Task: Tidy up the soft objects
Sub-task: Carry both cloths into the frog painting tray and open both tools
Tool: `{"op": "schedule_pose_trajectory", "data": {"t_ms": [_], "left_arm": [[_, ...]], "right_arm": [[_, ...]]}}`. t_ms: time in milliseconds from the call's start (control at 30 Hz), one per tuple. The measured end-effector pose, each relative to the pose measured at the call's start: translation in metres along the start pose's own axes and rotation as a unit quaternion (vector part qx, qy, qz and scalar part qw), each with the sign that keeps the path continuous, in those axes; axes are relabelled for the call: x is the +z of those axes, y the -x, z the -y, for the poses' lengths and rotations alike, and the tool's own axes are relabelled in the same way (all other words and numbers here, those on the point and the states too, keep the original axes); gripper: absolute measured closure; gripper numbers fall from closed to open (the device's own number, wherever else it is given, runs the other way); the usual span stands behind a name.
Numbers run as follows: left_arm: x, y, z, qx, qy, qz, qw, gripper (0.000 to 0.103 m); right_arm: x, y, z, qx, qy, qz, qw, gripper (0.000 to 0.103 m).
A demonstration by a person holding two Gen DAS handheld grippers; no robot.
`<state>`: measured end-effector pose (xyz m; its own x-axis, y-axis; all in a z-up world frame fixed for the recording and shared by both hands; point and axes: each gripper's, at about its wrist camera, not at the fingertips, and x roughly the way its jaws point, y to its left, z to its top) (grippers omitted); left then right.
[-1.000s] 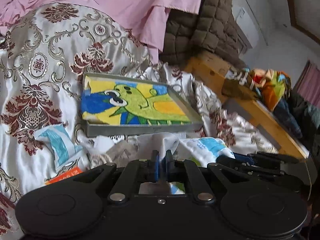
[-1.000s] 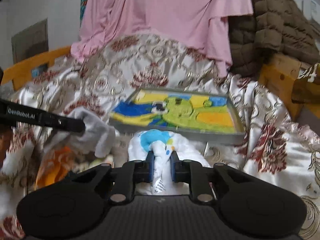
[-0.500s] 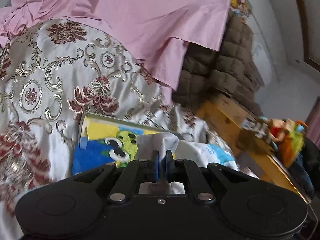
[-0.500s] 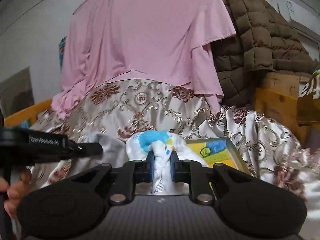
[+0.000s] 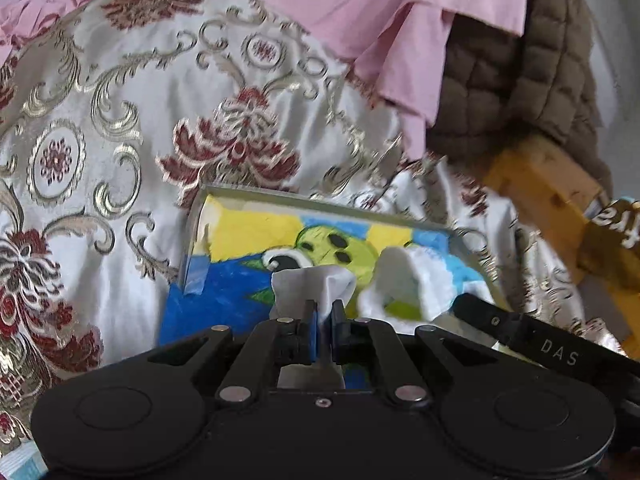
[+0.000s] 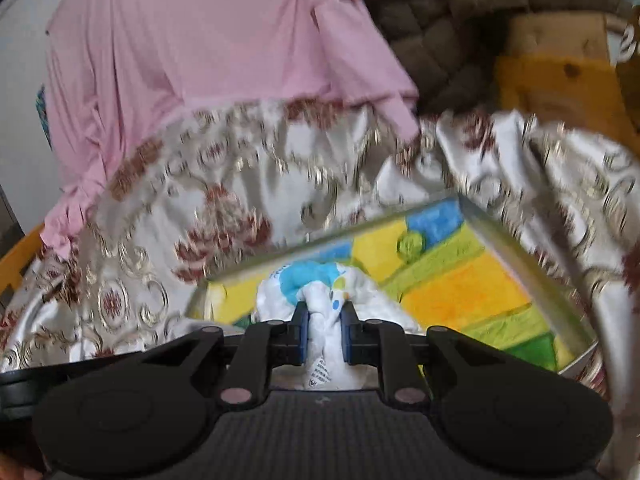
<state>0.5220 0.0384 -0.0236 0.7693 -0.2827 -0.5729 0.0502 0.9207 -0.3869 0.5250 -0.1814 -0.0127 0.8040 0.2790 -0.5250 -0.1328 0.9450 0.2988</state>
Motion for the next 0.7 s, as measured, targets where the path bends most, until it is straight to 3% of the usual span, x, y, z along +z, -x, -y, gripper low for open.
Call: {"op": "schedule_pose_trajectory", "data": {"t_ms": [100,267,367,433,500,700], "left_arm": [[-0.004,-0.008,-0.002,0.009,0.0,-0.017,0.9998,0.096],[-0.009,-0.011,-0.005,0.032,-0.004,-0.03,0.999,0.085],[-0.01,-0.008,-0.009,0.045,0.005,-0.031,0.9985,0.07],[-0.011,-0.003,-0.011,0.057,0.016,-0.028,0.9979,0.055],[-0.011,0.003,-0.014,0.066,0.026,-0.021,0.9973,0.045],[-0.012,0.033,-0.011,0.084,0.039,0.006,0.9957,0.026]], "right_arm": [[-0.006,-0.009,-0.004,-0.004,0.004,-0.027,1.0,0.083],[-0.009,-0.013,-0.009,-0.011,0.01,-0.049,0.999,0.07],[-0.008,-0.011,-0.008,-0.005,0.01,-0.051,0.999,0.058],[-0.007,-0.009,-0.007,-0.006,0.012,-0.047,0.999,0.044],[-0.005,-0.004,-0.007,-0.01,0.019,-0.044,0.999,0.039],[0.004,0.029,-0.013,-0.009,0.026,-0.011,1.0,0.019]]}}
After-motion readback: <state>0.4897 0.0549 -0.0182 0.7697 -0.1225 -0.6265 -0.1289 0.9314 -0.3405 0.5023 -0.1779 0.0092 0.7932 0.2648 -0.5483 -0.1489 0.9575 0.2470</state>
